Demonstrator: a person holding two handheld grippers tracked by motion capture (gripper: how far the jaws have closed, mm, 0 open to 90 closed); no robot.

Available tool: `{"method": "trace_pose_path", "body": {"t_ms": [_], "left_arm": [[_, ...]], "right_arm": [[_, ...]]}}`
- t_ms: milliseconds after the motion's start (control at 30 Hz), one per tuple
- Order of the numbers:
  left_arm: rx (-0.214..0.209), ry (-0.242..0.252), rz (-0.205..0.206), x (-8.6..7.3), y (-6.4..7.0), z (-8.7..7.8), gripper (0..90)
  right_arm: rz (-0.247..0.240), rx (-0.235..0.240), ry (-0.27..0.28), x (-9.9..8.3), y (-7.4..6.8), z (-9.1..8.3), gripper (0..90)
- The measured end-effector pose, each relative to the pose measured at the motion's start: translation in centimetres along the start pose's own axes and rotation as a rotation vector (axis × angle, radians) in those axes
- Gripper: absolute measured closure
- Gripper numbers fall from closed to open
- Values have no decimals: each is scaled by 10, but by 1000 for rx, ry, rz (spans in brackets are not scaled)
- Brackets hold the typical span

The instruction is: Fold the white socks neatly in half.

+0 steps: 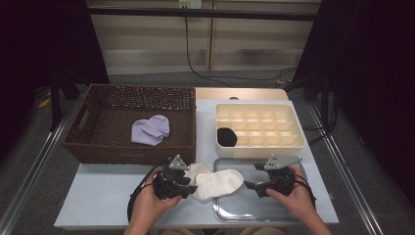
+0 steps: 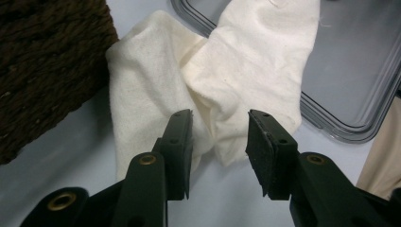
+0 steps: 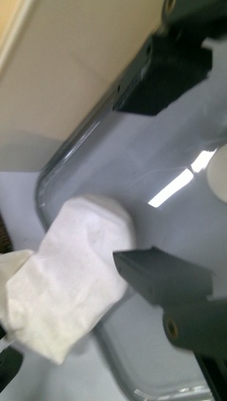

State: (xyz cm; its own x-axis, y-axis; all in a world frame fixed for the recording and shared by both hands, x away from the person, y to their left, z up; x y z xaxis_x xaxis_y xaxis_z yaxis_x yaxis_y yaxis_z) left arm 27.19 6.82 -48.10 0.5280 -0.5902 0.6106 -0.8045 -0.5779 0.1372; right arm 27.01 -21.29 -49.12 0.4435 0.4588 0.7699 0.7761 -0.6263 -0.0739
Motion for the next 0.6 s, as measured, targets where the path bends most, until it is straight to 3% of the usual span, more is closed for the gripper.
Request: {"method": "trace_pose_path", "body": {"t_ms": [267,400,500,600], "left_arm": [[35,4,-10,-7,1,-7,588],[-1,10,-44,-11,4,-9,622],[13,14,-34,-13,4,-4,611],[-2,3,-32,-14,7,4,608]], "right_arm": [[32,41,6,5,1,12,601],[1,50,-27,8,0,20,711],[-11,71,-53,6,-1,27,786],[-13,96,-60,7,-5,29,809]]}}
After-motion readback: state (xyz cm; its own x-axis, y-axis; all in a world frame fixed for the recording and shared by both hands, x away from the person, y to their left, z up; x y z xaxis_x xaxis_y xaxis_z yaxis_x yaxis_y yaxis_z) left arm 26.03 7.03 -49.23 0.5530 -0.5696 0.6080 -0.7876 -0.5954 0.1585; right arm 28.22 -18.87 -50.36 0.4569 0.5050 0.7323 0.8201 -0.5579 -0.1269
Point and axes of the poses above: each handheld gripper's, and its own axes: z roughly forward along the jaws, x roughly out of its top, y roughly to its right, the point moved 5 cm from there along z, roughly forward along the jaws, and after that the axes turned 3 degrees about x, right-handed, at the moved point
